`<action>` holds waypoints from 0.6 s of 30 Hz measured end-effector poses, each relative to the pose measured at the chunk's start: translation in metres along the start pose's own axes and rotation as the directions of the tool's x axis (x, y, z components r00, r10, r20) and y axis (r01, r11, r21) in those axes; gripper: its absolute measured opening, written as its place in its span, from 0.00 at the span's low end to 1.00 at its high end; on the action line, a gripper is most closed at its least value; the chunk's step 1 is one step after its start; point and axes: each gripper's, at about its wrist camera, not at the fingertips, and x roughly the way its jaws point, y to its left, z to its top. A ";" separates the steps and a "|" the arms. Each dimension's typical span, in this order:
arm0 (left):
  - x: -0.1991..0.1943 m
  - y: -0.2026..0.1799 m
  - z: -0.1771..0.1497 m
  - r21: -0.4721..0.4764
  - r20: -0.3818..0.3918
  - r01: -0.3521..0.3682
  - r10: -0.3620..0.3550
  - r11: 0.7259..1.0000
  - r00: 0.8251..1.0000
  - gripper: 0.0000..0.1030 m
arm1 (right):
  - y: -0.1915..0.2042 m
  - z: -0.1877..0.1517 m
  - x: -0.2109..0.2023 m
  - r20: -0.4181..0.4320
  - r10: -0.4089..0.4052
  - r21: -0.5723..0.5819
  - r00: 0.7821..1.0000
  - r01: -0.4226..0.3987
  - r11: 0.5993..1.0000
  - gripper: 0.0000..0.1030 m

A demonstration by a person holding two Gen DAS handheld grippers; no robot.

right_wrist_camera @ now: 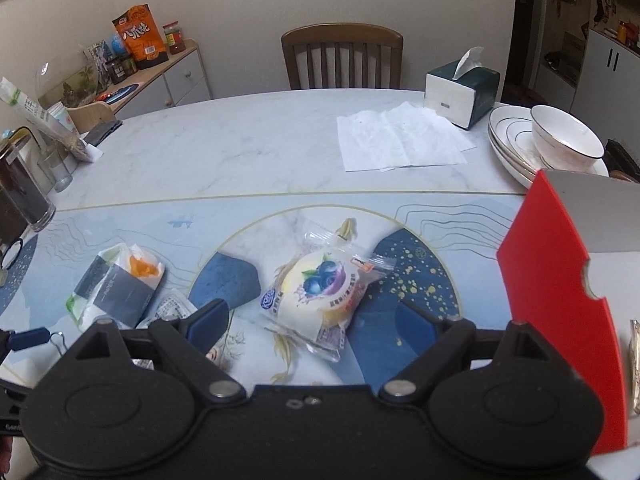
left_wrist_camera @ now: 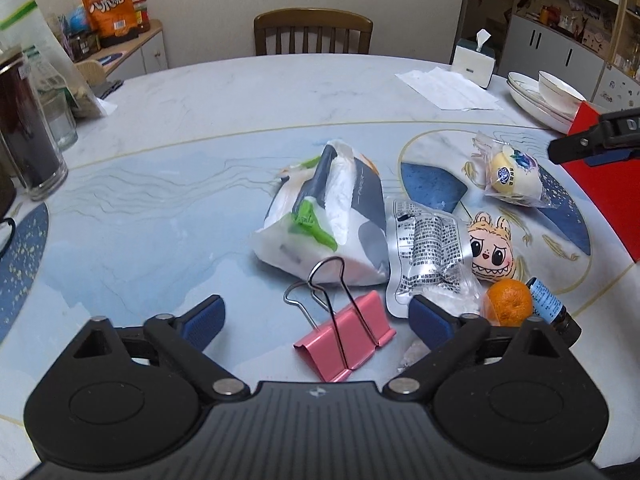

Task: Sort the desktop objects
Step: 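Grasp the blueberry bread bag with the right tool while the left tool grasps the pink binder clip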

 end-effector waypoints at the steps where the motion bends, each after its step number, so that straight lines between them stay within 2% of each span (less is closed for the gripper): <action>1: 0.001 0.000 0.000 -0.003 -0.005 0.001 -0.001 1.000 1.000 0.89 | 0.000 0.001 0.003 -0.002 -0.003 0.004 1.000 0.003 1.000 0.88; 6: 0.004 0.003 -0.003 -0.015 -0.019 0.023 -0.024 1.000 1.000 0.87 | -0.001 0.006 0.021 -0.016 -0.026 0.009 1.000 0.026 1.000 0.88; 8: 0.007 0.003 -0.005 -0.012 -0.033 0.036 -0.037 0.999 0.999 0.78 | 0.000 0.006 0.029 -0.025 -0.039 0.002 0.999 0.039 0.999 0.88; 12: 0.007 0.004 -0.006 -0.011 -0.027 0.050 -0.051 0.999 0.998 0.77 | 0.000 0.011 0.043 -0.038 -0.049 0.023 0.998 0.049 0.999 0.88; 18: 0.005 0.001 -0.007 0.018 -0.025 0.069 -0.069 0.997 0.997 0.68 | -0.001 0.018 0.062 -0.069 -0.061 0.067 0.996 0.065 0.996 0.88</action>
